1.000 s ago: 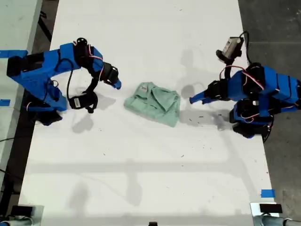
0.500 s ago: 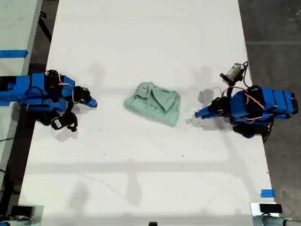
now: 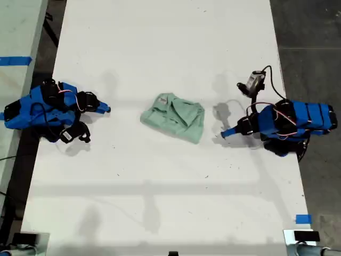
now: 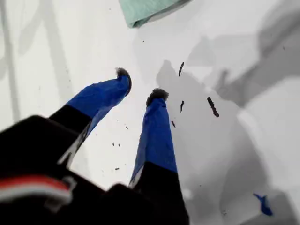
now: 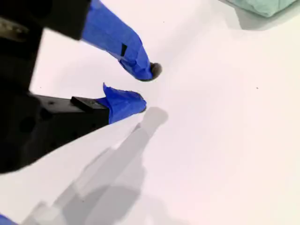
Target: Fold tshirt
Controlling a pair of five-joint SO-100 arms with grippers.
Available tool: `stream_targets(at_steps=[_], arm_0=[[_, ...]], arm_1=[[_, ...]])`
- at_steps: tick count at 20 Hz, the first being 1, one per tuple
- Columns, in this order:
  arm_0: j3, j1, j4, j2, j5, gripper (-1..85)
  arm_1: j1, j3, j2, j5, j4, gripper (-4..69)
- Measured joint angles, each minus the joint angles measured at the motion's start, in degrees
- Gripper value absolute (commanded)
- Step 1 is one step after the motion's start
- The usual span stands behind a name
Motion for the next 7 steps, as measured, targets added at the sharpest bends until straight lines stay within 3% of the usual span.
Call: stream_targets(at_steps=[7], arm_0=[[0.0,-0.1,0.0,0.0,0.0,5.2]], arm_1=[[0.0,0.0,0.0,-2.9,0.0,8.1]])
